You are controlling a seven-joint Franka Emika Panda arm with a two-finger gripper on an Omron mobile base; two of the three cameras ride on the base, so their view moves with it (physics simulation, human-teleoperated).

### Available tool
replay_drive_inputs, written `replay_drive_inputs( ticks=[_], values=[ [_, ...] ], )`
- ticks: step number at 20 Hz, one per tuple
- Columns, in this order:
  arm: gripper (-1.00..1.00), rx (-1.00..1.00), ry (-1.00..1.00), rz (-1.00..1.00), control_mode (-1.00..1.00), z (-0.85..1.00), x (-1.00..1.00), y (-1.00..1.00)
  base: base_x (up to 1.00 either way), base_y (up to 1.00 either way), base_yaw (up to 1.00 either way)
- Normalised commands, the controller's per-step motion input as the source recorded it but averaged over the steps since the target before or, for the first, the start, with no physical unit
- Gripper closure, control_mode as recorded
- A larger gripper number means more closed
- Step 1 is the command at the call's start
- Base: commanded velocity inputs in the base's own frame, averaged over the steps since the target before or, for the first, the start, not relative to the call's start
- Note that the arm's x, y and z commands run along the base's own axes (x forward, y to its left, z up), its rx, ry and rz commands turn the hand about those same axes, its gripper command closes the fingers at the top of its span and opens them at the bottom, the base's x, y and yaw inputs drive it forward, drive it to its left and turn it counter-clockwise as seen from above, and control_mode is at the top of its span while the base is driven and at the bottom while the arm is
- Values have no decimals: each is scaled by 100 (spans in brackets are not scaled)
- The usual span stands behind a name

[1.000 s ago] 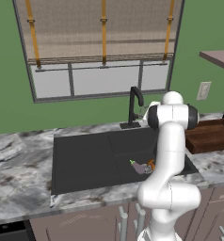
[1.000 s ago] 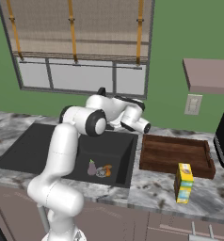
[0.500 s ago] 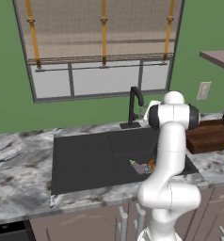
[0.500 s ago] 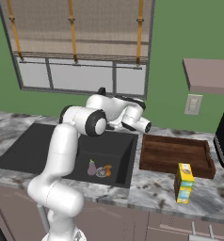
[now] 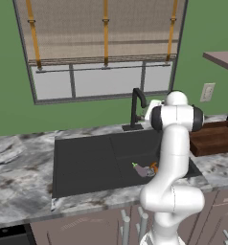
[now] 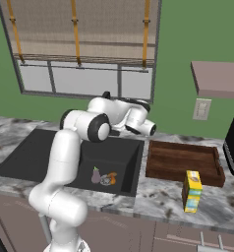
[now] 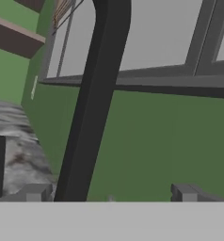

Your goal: Pick up all produce items and place them in the sink. Turn on the sink faucet to wash them. Then turn the sink off and put them in the tray.

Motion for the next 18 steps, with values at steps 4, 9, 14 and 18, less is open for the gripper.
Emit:
replay_drive_inputs(
  ticks=[4, 9, 14, 18],
  values=[
    [-100, 0, 1, 1, -100, 0, 0, 16, 0, 0, 0],
    [-100, 0, 3, 0, -100, 0, 2, 8, 0, 0, 0],
    [-100, 0, 2, 0, -100, 0, 14, 1, 0, 0, 0],
    [-100, 0, 2, 0, -100, -4, 17, 0, 0, 0, 0]
  ],
)
